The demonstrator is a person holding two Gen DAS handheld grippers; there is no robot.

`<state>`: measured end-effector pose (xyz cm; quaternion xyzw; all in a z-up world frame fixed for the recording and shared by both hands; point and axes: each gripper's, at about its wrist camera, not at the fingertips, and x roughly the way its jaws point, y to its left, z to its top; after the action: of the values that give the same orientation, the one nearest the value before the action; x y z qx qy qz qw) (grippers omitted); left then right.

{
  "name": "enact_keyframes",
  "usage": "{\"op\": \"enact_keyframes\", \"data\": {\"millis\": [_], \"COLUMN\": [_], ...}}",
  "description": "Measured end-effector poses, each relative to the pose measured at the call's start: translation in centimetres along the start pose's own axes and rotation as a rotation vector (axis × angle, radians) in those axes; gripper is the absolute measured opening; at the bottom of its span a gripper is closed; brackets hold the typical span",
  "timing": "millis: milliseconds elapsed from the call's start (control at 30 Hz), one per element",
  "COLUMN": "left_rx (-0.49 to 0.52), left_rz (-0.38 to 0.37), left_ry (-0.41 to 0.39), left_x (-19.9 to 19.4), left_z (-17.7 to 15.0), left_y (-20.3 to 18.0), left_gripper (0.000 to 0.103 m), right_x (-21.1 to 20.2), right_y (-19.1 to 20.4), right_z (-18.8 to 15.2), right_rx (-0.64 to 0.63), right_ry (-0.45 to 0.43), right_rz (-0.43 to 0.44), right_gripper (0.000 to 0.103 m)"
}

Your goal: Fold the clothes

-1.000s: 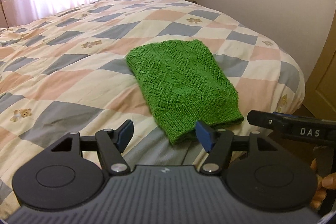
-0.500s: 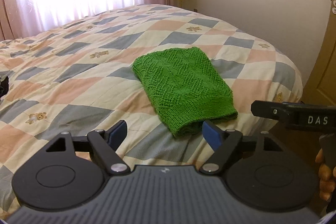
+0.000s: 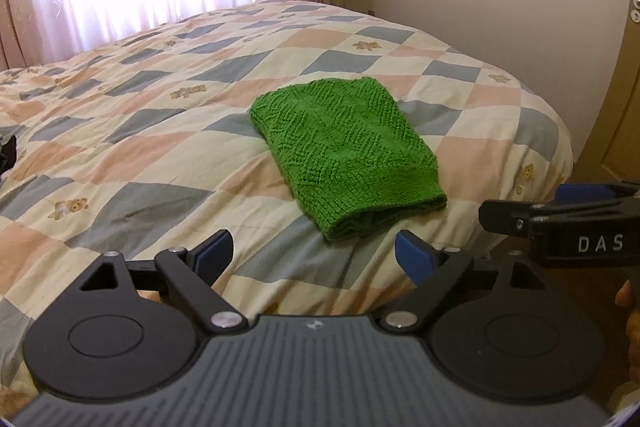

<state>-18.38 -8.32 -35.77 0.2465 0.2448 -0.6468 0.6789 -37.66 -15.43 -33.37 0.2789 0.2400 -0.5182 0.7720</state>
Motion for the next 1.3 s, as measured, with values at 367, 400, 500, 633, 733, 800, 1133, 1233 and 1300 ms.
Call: {"op": "enact_keyframes", "data": {"millis": [367,400,500,633,733,800,1133,1233,1300], "left_rx": [-0.029,-0.032,-0.044,-0.045,-0.044,-0.043,-0.019,-0.031,-0.04], "left_rz": [0.021,0.024,0.023,0.005,-0.033,-0.056,-0.046,-0.042,-0.042], "left_ry": [0.024,0.022,0.018,0.02,0.018,0.026,0.124,0.133,0.14], "left_x": [0.7,0.7,0.8,1.2,1.4,1.8,6.9,8.1,8.8], "left_z": [-0.7,-0.7,-0.8,-1.1,-1.2,-1.2,-0.5,0.0,0.3], "left_y": [1.1,1.2,1.5,1.5,1.5,1.5,1.3,1.7,1.9], "left_gripper": [0.094,0.094,0.094,0.095,0.095,0.095,0.095,0.095,0.095], "right_x": [1.3,1.3,1.2,0.1,-1.0,-1.8,-0.8,0.4,1.3], "right_y": [0.1,0.0,-0.4,-1.1,-1.8,-2.4,-6.3,-6.5,-6.7], "right_z": [-0.4,-0.5,-0.8,-1.6,-2.5,-3.2,-5.8,-5.1,-4.5], "right_rx": [-0.026,-0.022,-0.002,0.033,0.066,0.09,0.244,0.226,0.217], "right_ry": [0.039,0.039,0.028,-0.013,-0.051,-0.08,-0.047,-0.029,-0.018], "right_rz": [-0.024,-0.027,-0.03,-0.03,-0.029,-0.023,-0.07,-0.08,-0.08], "right_gripper": [0.101,0.101,0.101,0.101,0.101,0.101,0.101,0.101,0.101]}}
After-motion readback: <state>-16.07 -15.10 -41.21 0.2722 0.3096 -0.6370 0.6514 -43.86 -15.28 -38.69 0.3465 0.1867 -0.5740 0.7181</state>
